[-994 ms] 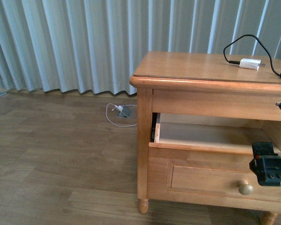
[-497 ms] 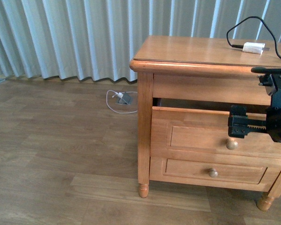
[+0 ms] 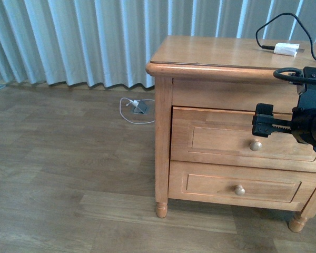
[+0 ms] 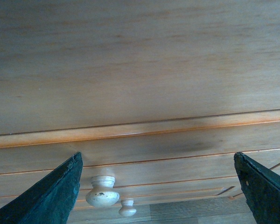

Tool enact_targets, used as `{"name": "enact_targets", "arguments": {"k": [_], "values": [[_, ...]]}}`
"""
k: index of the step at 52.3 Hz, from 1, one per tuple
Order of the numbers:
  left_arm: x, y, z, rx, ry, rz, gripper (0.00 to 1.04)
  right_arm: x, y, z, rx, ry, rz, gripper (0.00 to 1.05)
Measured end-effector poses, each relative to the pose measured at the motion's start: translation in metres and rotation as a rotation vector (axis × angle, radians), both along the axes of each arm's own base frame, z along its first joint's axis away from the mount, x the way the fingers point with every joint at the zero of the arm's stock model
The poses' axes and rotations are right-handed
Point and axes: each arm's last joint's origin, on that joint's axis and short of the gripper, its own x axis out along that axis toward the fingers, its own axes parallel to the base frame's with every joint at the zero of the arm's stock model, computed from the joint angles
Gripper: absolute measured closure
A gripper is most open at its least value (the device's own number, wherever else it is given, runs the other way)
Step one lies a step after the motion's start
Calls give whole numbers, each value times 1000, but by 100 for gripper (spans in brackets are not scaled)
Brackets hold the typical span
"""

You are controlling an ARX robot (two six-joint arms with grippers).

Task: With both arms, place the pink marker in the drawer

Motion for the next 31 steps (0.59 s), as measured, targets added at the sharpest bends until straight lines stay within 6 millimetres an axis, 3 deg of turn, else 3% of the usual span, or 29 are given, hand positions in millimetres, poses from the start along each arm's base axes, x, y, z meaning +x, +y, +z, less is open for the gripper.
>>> {"name": "enact_targets", "arguments": {"k": [31], "values": [[0,0,0,0,0,0,6,2,-6,1,-6,25,8,8]]}}
